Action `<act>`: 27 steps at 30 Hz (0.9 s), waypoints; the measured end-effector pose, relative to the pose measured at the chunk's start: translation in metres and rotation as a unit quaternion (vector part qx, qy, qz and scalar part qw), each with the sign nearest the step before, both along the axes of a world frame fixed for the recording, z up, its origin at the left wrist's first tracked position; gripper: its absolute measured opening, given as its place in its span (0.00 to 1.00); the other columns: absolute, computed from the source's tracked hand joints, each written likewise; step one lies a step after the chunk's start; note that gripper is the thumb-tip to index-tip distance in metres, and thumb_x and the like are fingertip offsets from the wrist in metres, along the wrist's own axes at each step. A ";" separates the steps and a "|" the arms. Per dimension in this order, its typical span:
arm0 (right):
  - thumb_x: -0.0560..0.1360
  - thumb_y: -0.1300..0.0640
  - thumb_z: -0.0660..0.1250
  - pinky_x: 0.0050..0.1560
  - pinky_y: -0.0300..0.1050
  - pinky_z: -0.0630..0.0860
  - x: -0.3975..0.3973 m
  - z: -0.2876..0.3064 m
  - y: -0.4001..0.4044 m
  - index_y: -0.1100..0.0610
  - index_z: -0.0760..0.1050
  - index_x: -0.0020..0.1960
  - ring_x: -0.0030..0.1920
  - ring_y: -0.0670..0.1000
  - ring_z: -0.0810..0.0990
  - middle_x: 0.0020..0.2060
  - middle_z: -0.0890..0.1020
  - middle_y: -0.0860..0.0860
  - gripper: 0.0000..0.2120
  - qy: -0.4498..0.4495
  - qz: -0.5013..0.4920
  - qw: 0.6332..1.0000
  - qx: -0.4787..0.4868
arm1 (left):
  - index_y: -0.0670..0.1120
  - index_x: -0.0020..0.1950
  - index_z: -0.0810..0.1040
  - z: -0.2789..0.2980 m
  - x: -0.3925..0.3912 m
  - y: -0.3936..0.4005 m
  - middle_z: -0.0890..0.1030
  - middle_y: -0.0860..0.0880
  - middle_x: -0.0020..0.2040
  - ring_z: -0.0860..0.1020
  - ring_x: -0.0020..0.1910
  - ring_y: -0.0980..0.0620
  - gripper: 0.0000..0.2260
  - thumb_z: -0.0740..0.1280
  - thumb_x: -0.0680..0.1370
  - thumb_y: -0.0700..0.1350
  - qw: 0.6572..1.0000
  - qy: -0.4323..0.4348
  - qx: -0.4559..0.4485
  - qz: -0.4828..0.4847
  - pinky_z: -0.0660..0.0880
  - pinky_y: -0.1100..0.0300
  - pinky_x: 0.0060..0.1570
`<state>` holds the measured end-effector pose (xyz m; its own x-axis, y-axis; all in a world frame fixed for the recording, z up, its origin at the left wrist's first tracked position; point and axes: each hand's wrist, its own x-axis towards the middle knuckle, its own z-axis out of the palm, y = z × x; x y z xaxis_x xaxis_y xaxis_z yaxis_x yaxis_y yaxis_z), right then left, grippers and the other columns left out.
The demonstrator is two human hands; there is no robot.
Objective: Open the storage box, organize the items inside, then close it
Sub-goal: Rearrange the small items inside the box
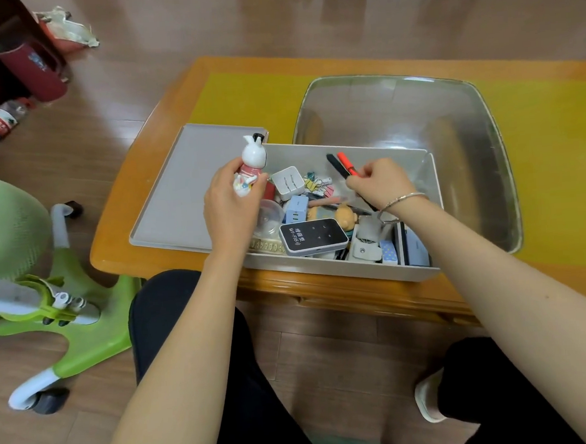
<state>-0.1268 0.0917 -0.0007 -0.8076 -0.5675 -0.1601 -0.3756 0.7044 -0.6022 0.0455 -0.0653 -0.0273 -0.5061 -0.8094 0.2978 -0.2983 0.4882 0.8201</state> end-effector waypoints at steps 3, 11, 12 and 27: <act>0.72 0.57 0.65 0.27 0.38 0.68 0.015 0.016 -0.021 0.61 0.78 0.38 0.27 0.47 0.69 0.28 0.75 0.54 0.08 -0.025 0.068 0.996 -0.046 | 0.48 0.62 0.77 0.002 0.001 -0.002 0.80 0.51 0.55 0.77 0.52 0.56 0.18 0.71 0.74 0.51 1.000 0.008 -0.008 0.002 0.68 0.73 0.44; 0.79 0.50 0.61 0.47 0.50 0.77 0.014 0.027 -0.022 0.60 0.82 0.47 0.32 0.50 0.75 0.43 0.84 0.58 0.16 -0.038 0.118 0.986 -0.115 | 0.47 0.62 0.77 0.004 0.003 0.002 0.80 0.51 0.56 0.75 0.51 0.59 0.18 0.71 0.74 0.50 1.000 0.014 -0.020 -0.003 0.65 0.80 0.44; 0.78 0.50 0.61 0.49 0.52 0.77 0.009 0.025 -0.015 0.61 0.82 0.48 0.35 0.51 0.75 0.44 0.84 0.60 0.16 -0.023 0.110 0.989 -0.097 | 0.47 0.62 0.77 0.003 0.003 0.004 0.80 0.51 0.56 0.74 0.51 0.59 0.18 0.71 0.74 0.50 1.000 0.012 -0.021 -0.005 0.65 0.80 0.44; 0.73 0.62 0.65 0.47 0.46 0.78 -0.004 0.010 0.009 0.57 0.81 0.42 0.36 0.52 0.81 0.35 0.83 0.56 0.06 0.068 -0.040 0.980 -0.185 | 0.48 0.64 0.75 -0.005 0.004 0.009 0.79 0.51 0.59 0.74 0.54 0.58 0.18 0.70 0.76 0.51 1.000 0.016 -0.010 0.015 0.67 0.80 0.44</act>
